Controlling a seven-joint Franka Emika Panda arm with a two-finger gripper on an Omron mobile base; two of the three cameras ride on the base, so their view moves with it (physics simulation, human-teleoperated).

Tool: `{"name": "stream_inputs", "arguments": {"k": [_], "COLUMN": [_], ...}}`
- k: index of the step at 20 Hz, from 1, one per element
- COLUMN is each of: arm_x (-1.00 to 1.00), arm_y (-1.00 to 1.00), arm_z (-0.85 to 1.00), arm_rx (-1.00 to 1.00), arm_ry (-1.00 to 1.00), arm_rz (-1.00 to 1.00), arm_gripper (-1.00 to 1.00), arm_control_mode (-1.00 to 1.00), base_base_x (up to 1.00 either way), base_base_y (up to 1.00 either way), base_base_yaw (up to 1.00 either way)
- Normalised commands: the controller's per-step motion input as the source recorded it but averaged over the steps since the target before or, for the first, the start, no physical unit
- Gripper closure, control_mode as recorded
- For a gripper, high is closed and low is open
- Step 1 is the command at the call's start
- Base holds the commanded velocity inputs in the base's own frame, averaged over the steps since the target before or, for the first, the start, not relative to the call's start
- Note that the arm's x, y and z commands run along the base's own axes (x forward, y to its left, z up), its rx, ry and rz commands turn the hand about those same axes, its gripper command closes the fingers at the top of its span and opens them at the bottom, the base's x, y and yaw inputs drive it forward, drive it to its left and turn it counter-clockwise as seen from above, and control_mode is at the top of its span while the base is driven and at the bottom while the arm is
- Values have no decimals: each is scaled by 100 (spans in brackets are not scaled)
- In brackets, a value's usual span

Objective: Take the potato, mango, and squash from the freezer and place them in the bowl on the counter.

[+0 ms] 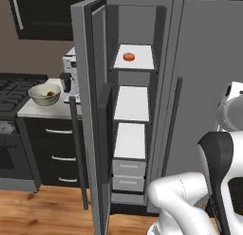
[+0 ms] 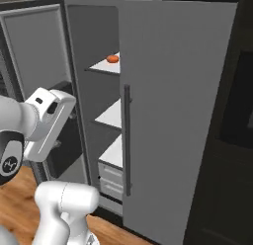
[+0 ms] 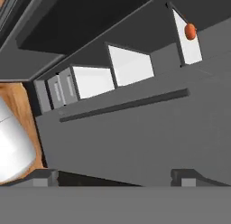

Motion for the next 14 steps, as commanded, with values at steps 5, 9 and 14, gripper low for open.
{"name": "stream_inputs", "arguments": {"k": [5, 9, 14], "arm_x": [0, 0, 0], "arm_y": [0, 0, 0], "arm_z": [0, 0, 0], "arm_rx": [0, 0, 0], "arm_ry": [0, 0, 0], "arm_rz": [0, 0, 0], "arm_gripper": [-100, -100, -100], "arm_control_mode": [100, 100, 100], "base_base_x": [44, 80, 100], "base_base_y": [-6, 9, 0], "base_base_yaw": [49, 16, 9]}}
